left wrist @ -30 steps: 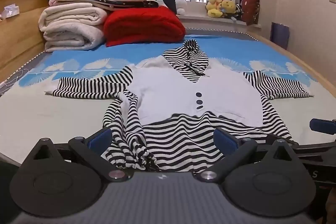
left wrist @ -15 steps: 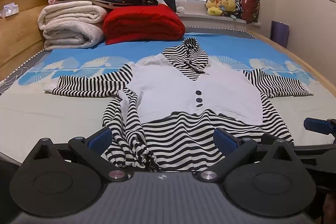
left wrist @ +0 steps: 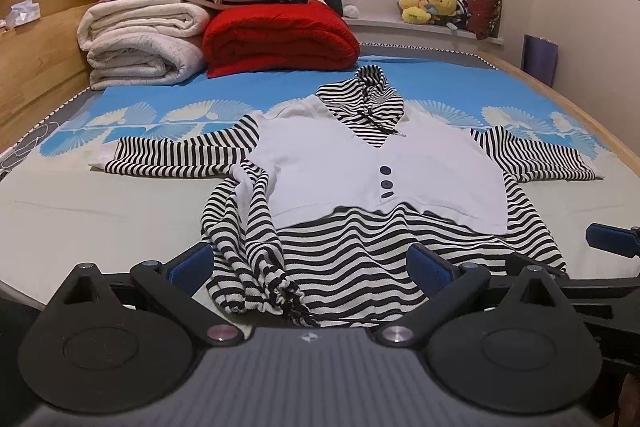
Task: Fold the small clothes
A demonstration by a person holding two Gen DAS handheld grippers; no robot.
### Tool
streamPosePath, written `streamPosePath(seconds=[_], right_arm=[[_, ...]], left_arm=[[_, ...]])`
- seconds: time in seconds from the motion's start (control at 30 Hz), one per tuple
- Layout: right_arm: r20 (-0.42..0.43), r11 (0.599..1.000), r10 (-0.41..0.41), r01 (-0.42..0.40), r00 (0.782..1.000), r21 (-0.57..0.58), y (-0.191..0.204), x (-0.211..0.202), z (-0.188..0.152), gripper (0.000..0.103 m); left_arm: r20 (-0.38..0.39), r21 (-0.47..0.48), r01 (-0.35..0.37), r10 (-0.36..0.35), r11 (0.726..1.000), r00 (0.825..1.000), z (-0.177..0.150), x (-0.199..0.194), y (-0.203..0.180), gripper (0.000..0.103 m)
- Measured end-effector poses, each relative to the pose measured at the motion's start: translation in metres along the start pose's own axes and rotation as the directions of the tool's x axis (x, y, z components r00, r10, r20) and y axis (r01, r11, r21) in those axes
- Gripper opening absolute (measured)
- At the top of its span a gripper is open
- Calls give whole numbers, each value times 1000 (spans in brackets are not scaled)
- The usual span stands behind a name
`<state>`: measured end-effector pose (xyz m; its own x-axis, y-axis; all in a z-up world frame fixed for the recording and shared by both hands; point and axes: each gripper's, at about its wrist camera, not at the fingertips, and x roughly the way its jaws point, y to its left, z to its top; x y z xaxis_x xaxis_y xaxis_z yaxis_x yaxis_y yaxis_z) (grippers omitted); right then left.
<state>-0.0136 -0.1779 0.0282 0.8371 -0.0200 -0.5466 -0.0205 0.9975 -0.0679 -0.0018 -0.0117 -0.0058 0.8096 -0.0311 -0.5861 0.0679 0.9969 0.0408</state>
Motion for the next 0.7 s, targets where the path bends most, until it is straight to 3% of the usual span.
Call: streamPosePath(seconds=[0.7], right_arm=[[-6,1000,-5,5,1000,17,-2,1,1,90]], left_arm=[[-7,-1,-3,3,1000,1000,0,1,-1,102]])
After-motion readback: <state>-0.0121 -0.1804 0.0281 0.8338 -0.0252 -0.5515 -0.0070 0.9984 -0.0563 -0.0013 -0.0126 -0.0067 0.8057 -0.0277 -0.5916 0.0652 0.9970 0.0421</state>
